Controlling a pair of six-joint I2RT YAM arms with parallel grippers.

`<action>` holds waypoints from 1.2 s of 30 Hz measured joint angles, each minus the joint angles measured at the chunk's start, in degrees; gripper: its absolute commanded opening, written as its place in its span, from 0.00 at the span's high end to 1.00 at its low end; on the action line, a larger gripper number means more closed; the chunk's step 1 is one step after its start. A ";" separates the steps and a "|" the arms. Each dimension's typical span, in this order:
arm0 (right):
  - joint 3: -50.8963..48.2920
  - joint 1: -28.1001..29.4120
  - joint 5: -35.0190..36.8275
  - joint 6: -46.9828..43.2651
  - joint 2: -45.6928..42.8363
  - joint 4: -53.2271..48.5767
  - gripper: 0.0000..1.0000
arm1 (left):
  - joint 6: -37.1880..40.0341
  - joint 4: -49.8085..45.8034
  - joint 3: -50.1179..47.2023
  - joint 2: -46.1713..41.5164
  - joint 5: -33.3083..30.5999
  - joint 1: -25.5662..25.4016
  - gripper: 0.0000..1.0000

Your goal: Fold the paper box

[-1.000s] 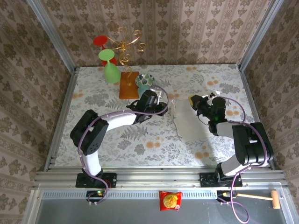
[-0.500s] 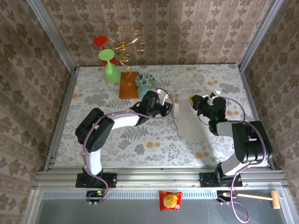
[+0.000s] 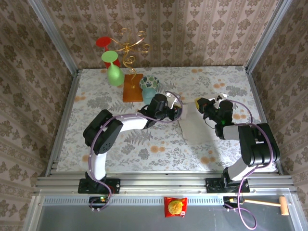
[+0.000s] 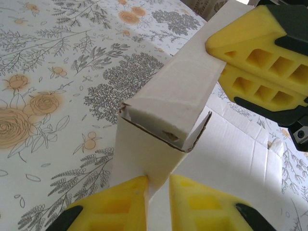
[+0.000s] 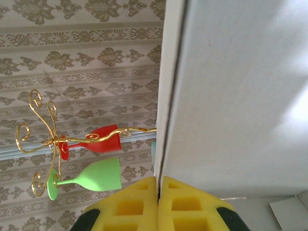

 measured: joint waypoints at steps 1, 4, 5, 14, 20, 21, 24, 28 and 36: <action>0.00 -0.04 0.00 0.00 0.00 0.11 1.00 | 0.00 0.11 0.31 0.37 0.00 0.00 0.80; 0.00 -0.11 0.00 -0.02 0.00 0.09 1.00 | 0.09 0.20 0.55 0.83 -0.09 -0.15 0.76; 0.02 -0.11 0.00 -0.02 0.00 0.11 1.00 | 0.22 0.22 0.57 0.87 -0.31 -0.31 0.73; 0.07 -0.15 0.00 0.00 0.02 0.13 1.00 | 1.40 -0.20 1.18 0.98 -4.11 -1.22 0.63; 0.85 -0.31 0.11 0.07 0.96 0.26 1.00 | 2.16 -1.25 3.52 2.84 -7.30 -1.75 0.61; 0.96 -0.31 0.11 0.22 1.09 0.37 1.00 | 2.34 -1.27 3.76 3.04 -7.91 -1.79 0.60; 1.14 -0.33 0.37 0.24 1.20 0.76 1.00 | 3.02 -1.92 5.11 3.82 -10.12 -2.21 0.60; 1.16 -0.48 0.90 0.24 1.20 1.05 1.00 | 3.89 -3.48 7.56 5.18 -13.14 -2.89 0.60; 1.88 -0.79 2.03 0.50 2.19 1.40 1.00 | 6.01 -5.84 11.37 7.54 -18.64 -3.43 0.76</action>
